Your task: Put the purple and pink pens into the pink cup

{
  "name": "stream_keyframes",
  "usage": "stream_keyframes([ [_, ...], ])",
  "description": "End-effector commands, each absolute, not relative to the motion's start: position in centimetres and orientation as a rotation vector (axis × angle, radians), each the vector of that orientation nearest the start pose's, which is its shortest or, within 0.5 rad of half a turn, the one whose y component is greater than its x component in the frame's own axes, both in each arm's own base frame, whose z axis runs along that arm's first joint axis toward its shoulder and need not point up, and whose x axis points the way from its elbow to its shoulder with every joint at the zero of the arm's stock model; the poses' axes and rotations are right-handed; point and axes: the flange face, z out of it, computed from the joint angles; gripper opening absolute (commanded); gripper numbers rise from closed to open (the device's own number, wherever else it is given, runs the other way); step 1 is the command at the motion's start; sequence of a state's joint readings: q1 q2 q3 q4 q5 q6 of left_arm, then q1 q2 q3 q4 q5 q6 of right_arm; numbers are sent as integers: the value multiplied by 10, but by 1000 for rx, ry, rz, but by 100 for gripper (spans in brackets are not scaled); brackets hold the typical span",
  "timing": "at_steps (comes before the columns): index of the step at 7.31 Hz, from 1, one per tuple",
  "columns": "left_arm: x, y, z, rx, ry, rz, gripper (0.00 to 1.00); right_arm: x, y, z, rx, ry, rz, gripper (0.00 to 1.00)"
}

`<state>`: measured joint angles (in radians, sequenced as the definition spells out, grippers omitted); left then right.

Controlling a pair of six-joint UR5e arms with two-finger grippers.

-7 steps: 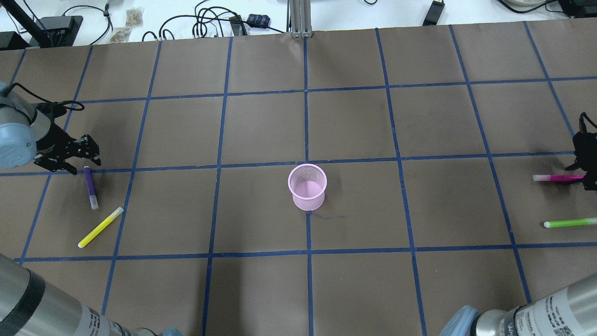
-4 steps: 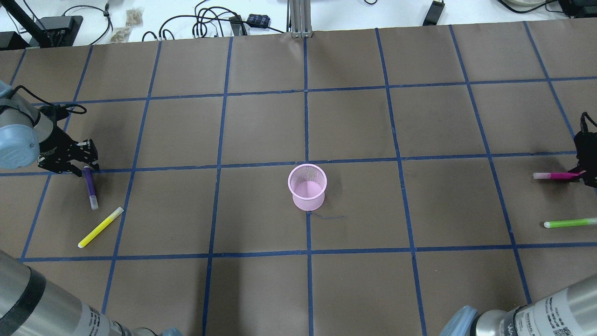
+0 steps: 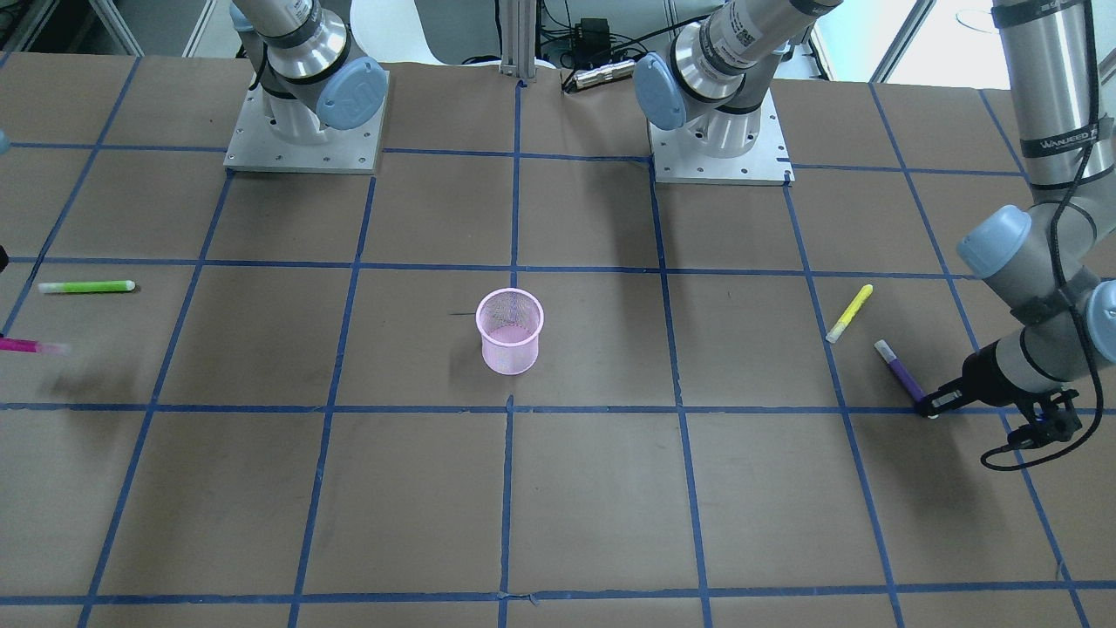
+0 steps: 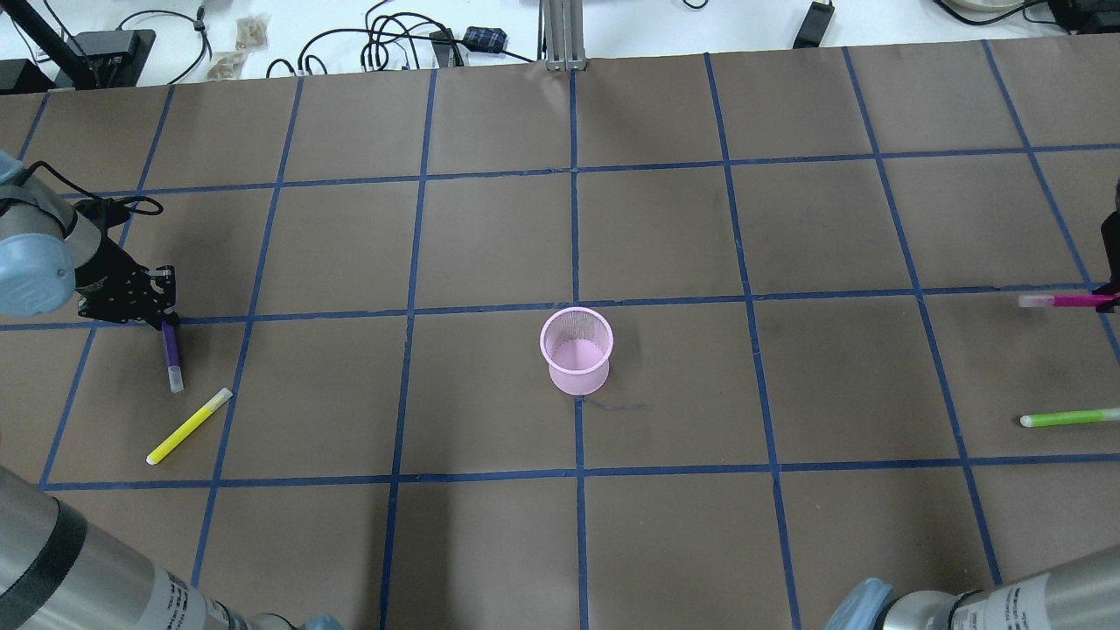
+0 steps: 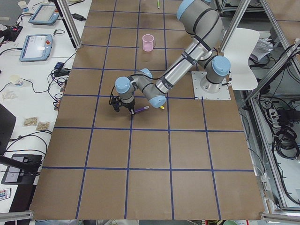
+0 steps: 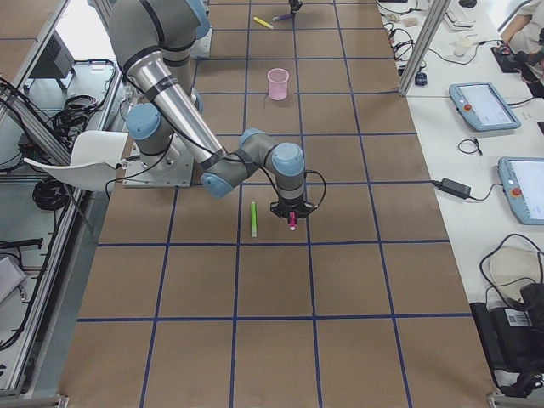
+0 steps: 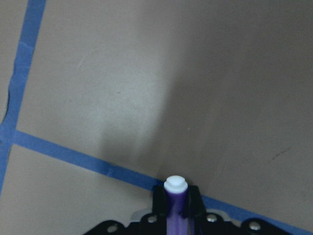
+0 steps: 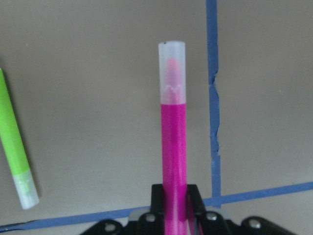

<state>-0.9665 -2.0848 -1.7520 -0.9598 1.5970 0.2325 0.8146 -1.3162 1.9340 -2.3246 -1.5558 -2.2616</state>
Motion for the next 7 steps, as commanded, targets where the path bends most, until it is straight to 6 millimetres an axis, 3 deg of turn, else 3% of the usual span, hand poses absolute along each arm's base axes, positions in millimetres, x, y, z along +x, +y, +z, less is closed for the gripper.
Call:
stream_keyframes([
  [1, 239, -576, 193, -575, 3081, 79, 0, -197, -495, 333, -2368, 2291, 39, 2],
  [4, 246, -617, 272, -525, 3030, -153, 0, -85, -519, 405, -2343, 2294, 138, 2],
  [6, 180, -634, 313, -396, 3017, -244, 0, 15, -532, 444, -2298, 2345, 177, 2],
  [7, 150, -635, 331, -413, 3011, -289, 0, 81, -526, 449, -2321, 2363, 191, 3],
])
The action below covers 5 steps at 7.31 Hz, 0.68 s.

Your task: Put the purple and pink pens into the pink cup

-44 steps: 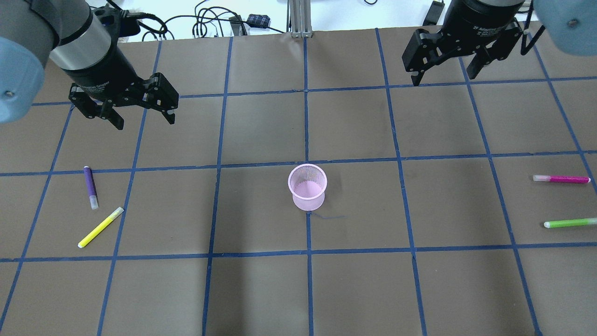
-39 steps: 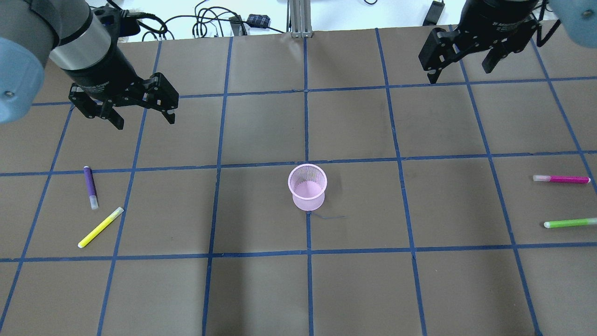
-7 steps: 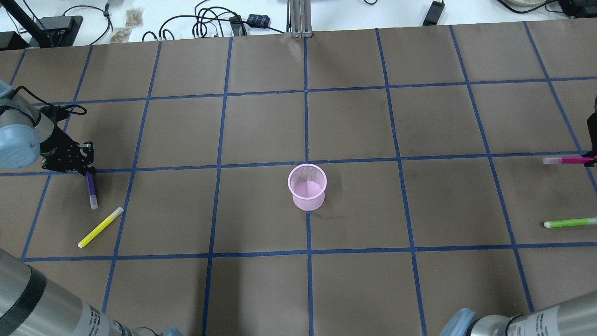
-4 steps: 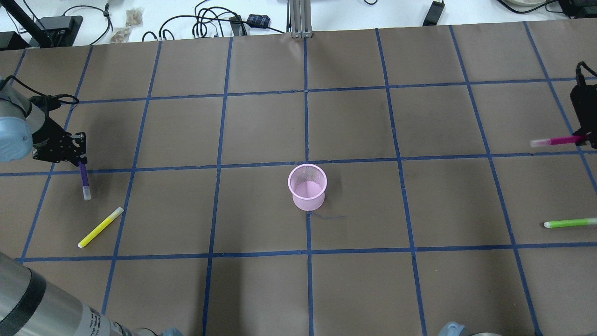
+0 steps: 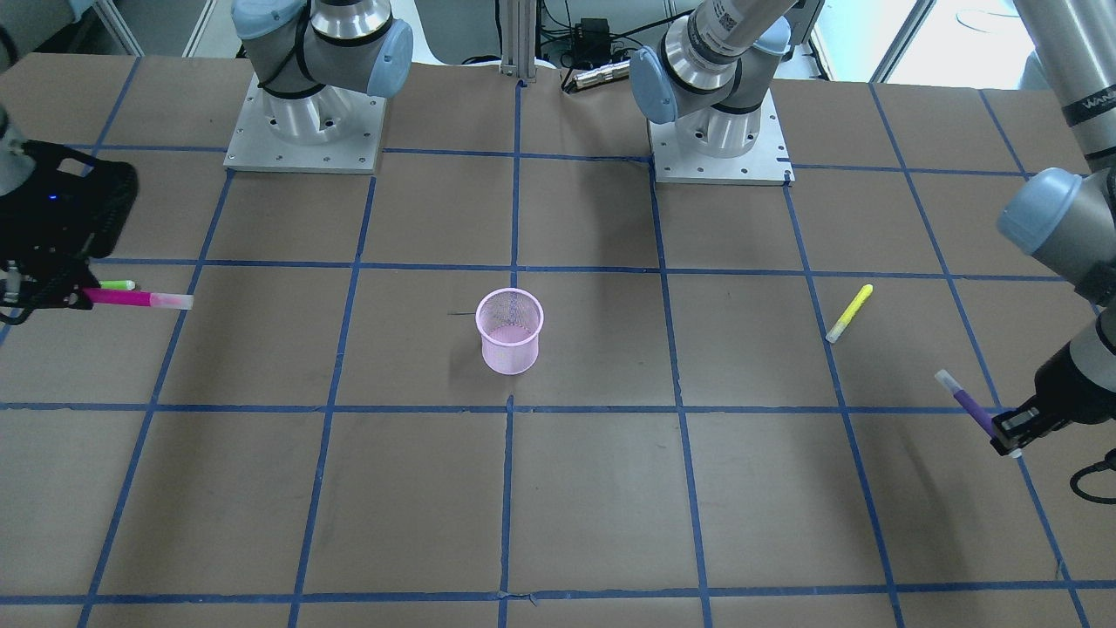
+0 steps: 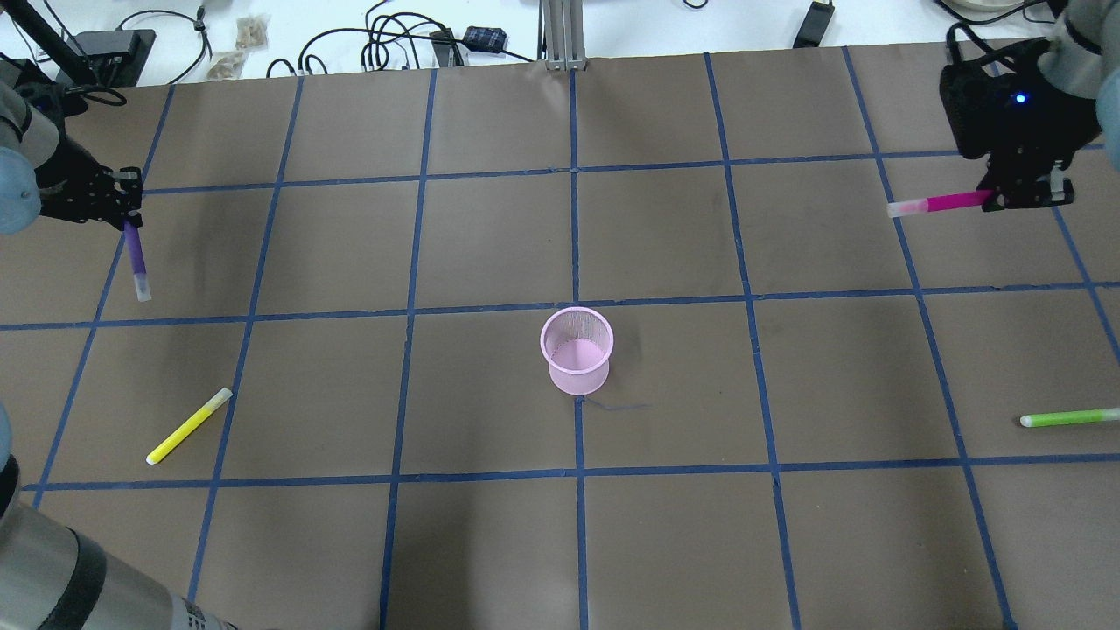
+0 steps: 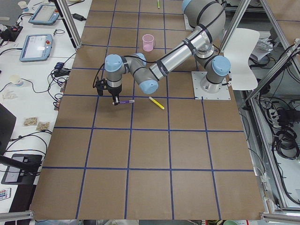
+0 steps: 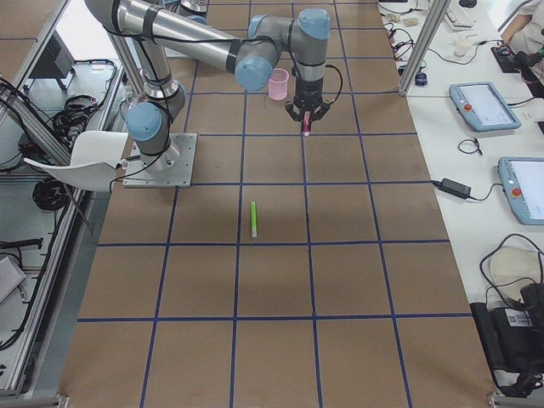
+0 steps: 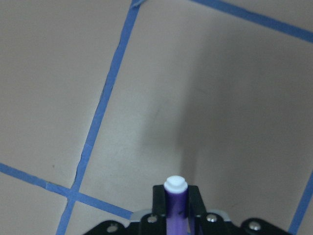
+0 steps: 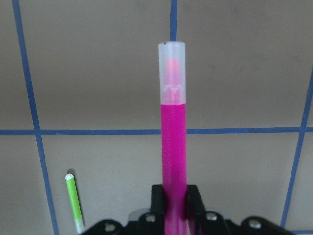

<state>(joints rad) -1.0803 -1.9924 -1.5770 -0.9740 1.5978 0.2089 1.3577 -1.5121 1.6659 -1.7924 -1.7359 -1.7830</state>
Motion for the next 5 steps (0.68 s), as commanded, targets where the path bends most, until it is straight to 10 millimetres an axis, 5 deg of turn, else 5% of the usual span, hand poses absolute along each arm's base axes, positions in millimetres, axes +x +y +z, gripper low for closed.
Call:
stream_keyframes([
  [1, 121, -636, 343, -444, 3011, -321, 0, 140, -514, 448, -2315, 2409, 178, 4],
  [3, 57, -636, 360, -505, 3018, -371, 0, 232, -494, 420, -2320, 2460, 234, 6],
  [5, 8, -629, 370, -538, 3027, -401, 0, 298, -477, 386, -2295, 2552, 299, 7],
])
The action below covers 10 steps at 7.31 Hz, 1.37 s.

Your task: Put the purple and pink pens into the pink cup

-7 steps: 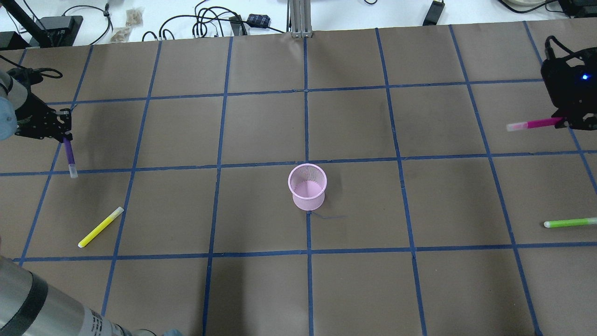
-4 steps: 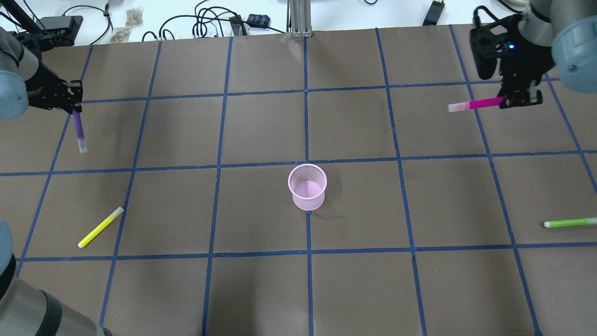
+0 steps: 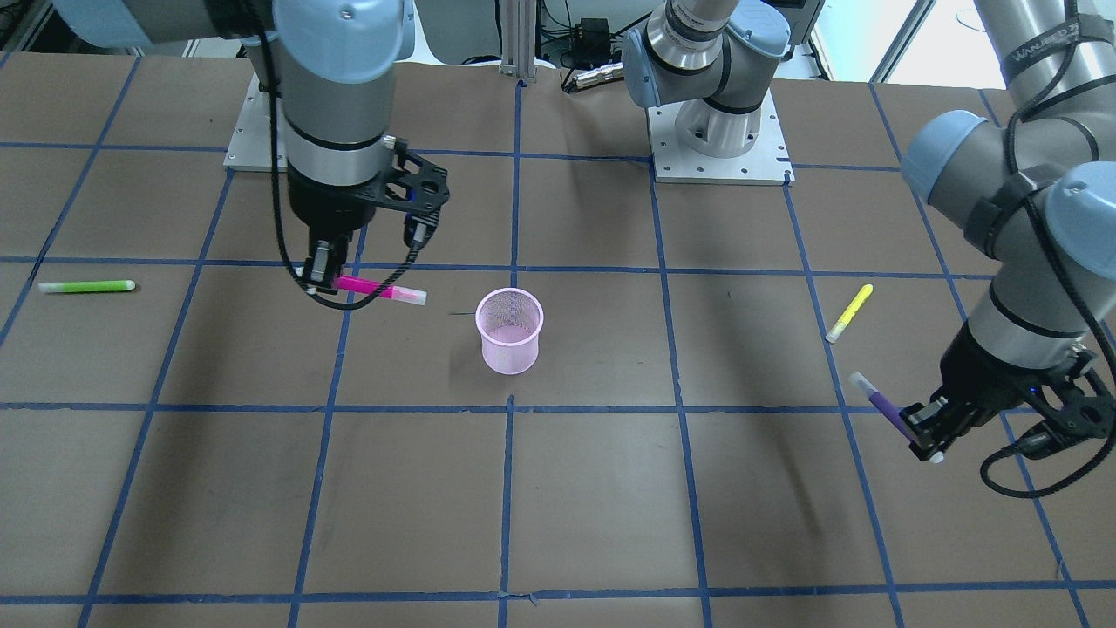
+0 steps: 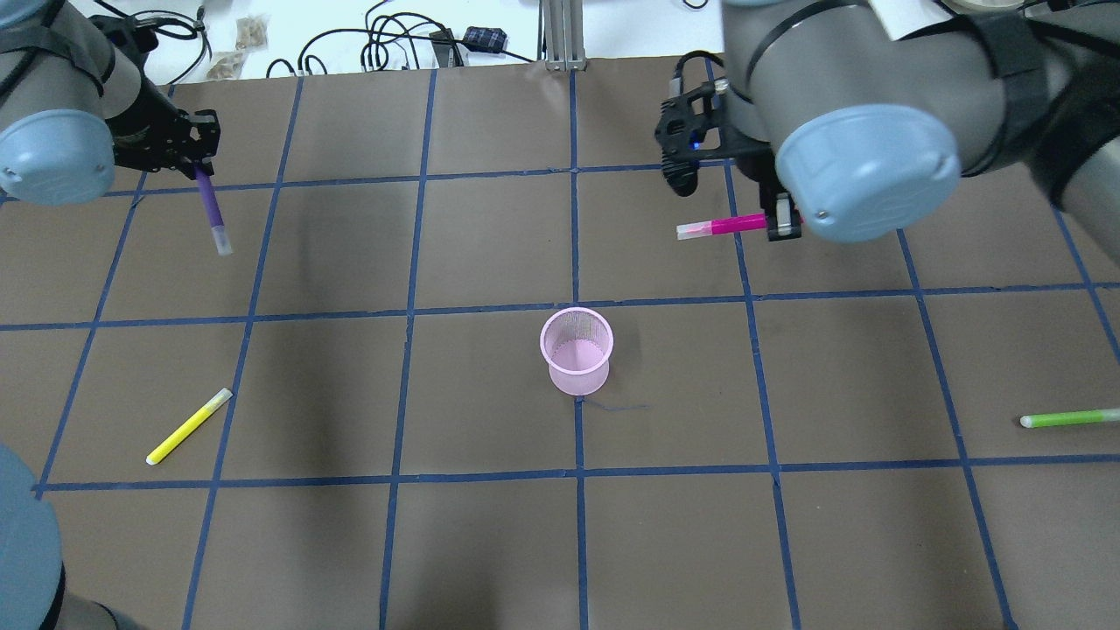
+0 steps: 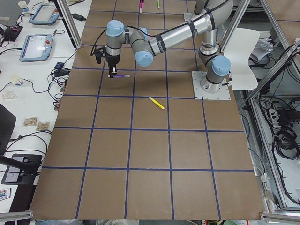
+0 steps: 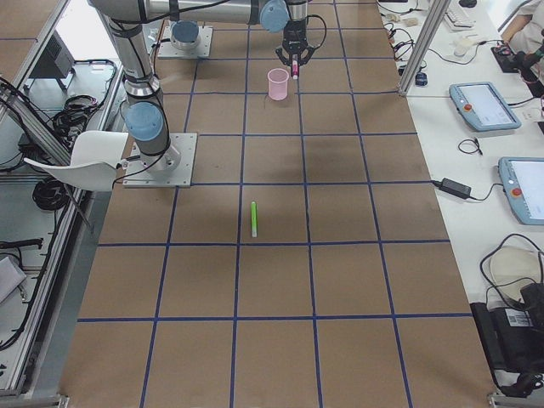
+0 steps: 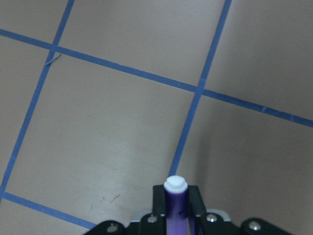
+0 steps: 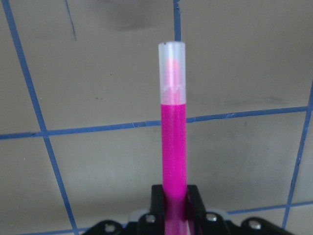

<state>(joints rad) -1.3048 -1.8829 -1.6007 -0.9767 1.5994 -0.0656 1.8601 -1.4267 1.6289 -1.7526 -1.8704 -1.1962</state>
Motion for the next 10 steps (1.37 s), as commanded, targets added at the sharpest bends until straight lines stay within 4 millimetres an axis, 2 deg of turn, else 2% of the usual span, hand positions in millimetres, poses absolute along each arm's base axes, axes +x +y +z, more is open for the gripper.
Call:
stream_keyframes([
  [1, -11, -623, 375, -570, 3031, -411, 0, 328, -464, 374, -2382, 2531, 342, 7],
  [3, -44, -607, 383, -556, 3046, -436, 0, 350, -456, 347, -2464, 2523, 459, 8],
  [4, -52, -602, 390, -568, 3052, -456, 0, 368, -452, 325, -2548, 2481, 538, 9],
  [6, -60, -599, 396, -554, 3049, -473, 0, 399, -443, 277, -2577, 2500, 646, 13],
  [7, -62, -598, 399, -594, 3052, -479, 0, 402, -442, 274, -2585, 2497, 643, 13],
  [8, -74, -595, 402, -614, 3056, -487, 0, 401, -442, 274, -2584, 2495, 645, 31],
  [9, -84, -592, 405, -604, 3055, -497, 0, 402, -442, 278, -2582, 2497, 628, 78],
  [10, -89, -590, 408, -597, 3057, -505, 0, 401, -442, 281, -2584, 2497, 620, 92],
])
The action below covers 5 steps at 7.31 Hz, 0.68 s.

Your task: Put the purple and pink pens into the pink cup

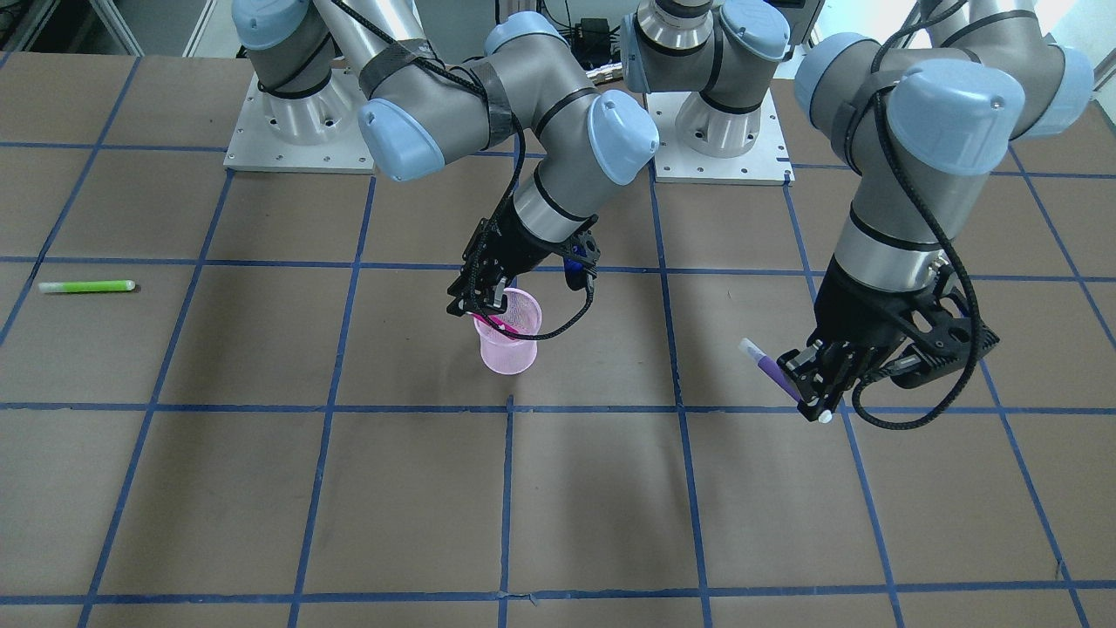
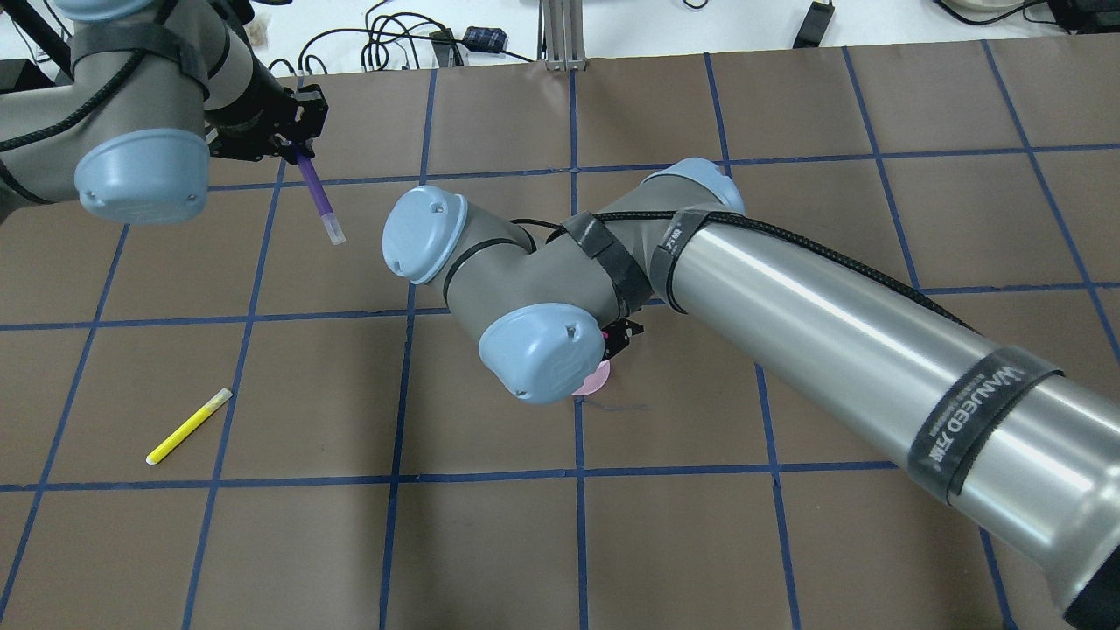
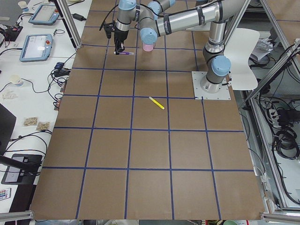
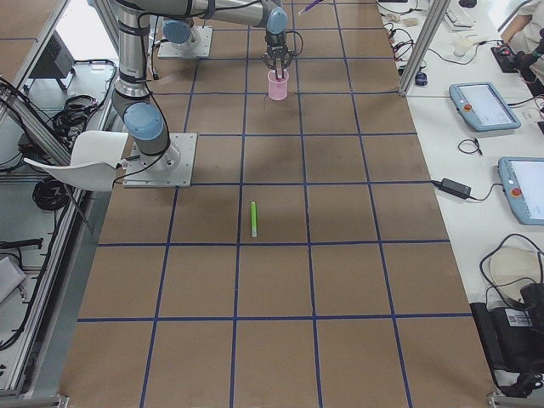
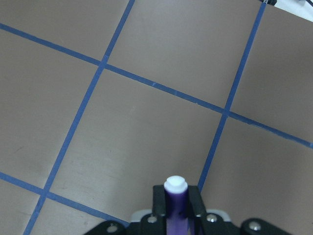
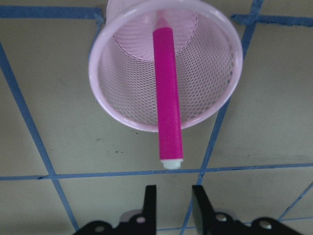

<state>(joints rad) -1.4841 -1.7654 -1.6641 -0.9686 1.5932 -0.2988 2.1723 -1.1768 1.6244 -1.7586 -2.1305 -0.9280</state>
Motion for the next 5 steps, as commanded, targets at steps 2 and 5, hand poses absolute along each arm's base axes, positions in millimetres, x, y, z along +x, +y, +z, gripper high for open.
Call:
stream_keyframes([
  [2, -103, -578, 414, -642, 3064, -517, 0, 372, -459, 332, 1837, -1874, -338, 89],
  [5, -199, -552, 417, -628, 3118, -577, 0, 244, -516, 438, 1782, -2247, -101, 96],
])
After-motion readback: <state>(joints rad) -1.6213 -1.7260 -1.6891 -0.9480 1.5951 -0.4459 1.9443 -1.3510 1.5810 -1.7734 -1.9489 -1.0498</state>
